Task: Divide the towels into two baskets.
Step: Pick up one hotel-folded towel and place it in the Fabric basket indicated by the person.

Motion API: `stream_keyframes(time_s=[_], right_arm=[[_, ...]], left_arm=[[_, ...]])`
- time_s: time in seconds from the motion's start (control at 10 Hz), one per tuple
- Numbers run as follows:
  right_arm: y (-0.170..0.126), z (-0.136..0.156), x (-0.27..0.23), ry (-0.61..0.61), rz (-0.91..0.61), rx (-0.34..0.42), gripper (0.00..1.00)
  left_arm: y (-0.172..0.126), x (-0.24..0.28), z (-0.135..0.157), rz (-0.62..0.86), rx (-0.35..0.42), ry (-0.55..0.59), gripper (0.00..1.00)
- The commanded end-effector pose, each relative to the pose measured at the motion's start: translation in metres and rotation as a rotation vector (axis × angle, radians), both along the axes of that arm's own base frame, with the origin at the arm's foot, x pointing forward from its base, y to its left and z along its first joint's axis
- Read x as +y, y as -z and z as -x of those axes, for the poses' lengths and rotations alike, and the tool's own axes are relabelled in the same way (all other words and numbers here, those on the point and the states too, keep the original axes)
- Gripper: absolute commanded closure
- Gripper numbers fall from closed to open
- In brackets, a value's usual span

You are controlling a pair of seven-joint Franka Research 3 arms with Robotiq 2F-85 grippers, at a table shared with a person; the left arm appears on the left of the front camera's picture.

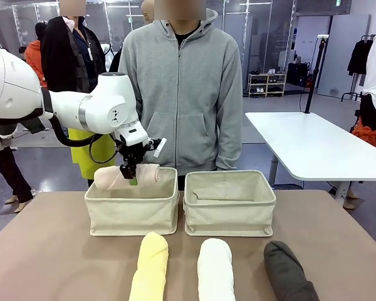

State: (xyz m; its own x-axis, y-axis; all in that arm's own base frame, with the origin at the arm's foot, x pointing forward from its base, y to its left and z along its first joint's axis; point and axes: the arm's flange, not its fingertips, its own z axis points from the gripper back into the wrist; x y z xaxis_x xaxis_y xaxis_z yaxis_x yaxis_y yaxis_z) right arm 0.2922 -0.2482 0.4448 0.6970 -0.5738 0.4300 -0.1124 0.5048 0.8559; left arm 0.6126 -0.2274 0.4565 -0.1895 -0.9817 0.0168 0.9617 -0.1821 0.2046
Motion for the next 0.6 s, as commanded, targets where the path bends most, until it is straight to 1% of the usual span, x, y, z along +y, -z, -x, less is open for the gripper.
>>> stream_keyframes(time_s=[0.0, 0.2, 0.3, 0.4, 0.5], right_arm=[[-0.002, 0.000, -0.001, 0.001, -0.005, -0.011, 0.00], [-0.002, 0.000, -0.001, 0.001, -0.005, -0.011, 0.00], [-0.002, 0.000, -0.001, 0.001, -0.005, -0.011, 0.00], [-0.002, 0.000, -0.001, 0.001, -0.005, -0.011, 0.00], [-0.002, 0.000, -0.001, 0.001, -0.005, -0.011, 0.00]], left_arm=[[-0.006, 0.001, -0.003, 0.010, -0.017, -0.017, 0.00], [-0.004, 0.001, -0.001, -0.004, -0.016, -0.020, 0.00], [-0.006, 0.000, 0.004, -0.012, -0.022, -0.014, 0.06], [-0.006, 0.001, 0.006, -0.015, -0.025, -0.016, 0.00], [-0.006, 0.005, 0.011, -0.011, -0.025, -0.033, 0.00]])
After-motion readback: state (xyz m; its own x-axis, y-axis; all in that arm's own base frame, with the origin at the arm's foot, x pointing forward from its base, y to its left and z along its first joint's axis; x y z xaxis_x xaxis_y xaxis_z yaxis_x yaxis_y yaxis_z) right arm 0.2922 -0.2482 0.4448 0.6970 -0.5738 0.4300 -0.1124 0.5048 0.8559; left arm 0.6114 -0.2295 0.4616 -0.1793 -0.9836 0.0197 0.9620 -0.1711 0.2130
